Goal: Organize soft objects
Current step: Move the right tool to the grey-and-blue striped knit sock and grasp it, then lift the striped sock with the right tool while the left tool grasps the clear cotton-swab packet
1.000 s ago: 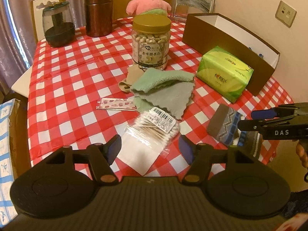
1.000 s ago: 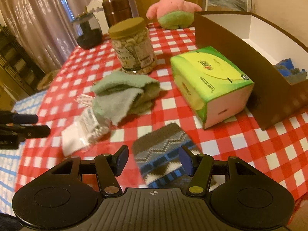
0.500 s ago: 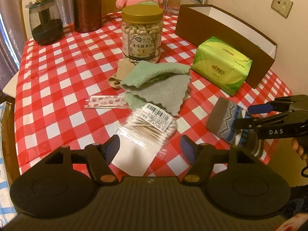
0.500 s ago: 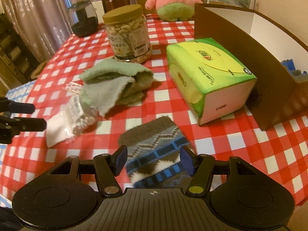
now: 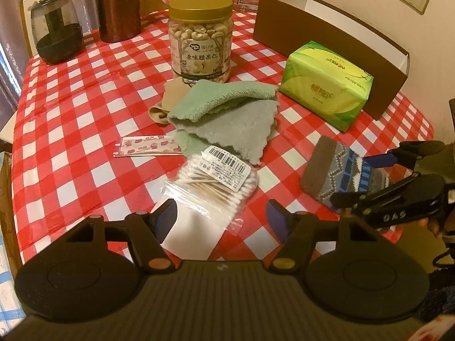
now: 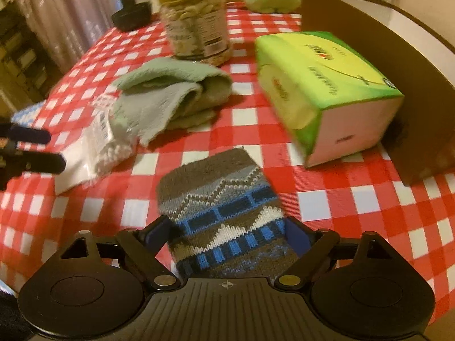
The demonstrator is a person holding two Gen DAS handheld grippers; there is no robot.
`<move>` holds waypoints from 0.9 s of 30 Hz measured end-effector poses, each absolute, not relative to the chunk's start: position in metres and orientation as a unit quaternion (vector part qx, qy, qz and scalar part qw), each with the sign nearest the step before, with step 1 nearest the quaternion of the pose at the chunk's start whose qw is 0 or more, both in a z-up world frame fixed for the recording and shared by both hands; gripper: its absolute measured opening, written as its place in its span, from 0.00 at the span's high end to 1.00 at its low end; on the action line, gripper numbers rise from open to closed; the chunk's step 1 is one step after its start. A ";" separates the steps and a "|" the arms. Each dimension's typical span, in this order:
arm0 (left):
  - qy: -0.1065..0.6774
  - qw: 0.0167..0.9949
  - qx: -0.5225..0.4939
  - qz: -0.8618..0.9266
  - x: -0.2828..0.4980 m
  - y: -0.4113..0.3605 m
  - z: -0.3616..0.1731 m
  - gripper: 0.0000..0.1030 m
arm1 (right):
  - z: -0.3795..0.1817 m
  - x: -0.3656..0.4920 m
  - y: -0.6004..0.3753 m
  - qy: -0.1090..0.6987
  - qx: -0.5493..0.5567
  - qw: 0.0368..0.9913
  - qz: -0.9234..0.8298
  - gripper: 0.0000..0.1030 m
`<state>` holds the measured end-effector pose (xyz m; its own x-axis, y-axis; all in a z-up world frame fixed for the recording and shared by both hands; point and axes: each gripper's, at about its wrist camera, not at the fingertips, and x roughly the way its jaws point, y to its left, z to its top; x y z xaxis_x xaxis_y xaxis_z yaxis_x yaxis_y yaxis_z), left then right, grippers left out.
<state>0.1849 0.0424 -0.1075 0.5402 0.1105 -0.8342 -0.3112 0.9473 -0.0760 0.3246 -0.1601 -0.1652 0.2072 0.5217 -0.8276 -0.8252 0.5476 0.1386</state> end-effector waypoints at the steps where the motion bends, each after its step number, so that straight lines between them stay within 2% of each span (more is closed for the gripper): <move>1: 0.465 0.871 -0.107 0.120 0.186 0.042 -0.108 0.35 | -0.167 0.321 -0.158 0.440 -0.182 0.760 0.442 0.17; 5: 0.466 0.871 -0.103 0.116 0.189 0.041 -0.110 0.35 | -0.169 0.317 -0.154 0.432 -0.202 0.759 0.444 0.20; 7: 0.466 0.871 -0.102 0.115 0.190 0.040 -0.110 0.35 | -0.169 0.317 -0.155 0.428 -0.204 0.758 0.448 0.29; 9: 0.466 0.872 -0.101 0.114 0.191 0.040 -0.110 0.35 | -0.166 0.317 -0.156 0.424 -0.202 0.757 0.455 0.46; 10: 0.466 0.872 -0.100 0.114 0.192 0.040 -0.111 0.35 | -0.165 0.317 -0.156 0.422 -0.201 0.756 0.458 0.50; 12: 0.466 0.872 -0.098 0.114 0.193 0.040 -0.112 0.35 | -0.163 0.317 -0.156 0.420 -0.199 0.752 0.467 0.69; 13: 0.466 0.872 -0.096 0.114 0.194 0.040 -0.112 0.35 | -0.162 0.316 -0.156 0.421 -0.197 0.750 0.472 0.72; 17: 0.464 0.875 -0.082 0.116 0.199 0.040 -0.114 0.35 | -0.157 0.315 -0.155 0.418 -0.193 0.748 0.478 0.75; 27: 0.469 0.877 -0.030 0.102 0.219 0.043 -0.134 0.31 | -0.145 0.332 -0.157 0.443 -0.130 0.757 0.462 0.75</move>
<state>0.2186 0.0428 -0.1339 0.5392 0.1501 -0.8287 -0.2068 0.9775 0.0424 0.3323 -0.1567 -0.1453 0.1802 0.5850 -0.7908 -0.8149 0.5390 0.2130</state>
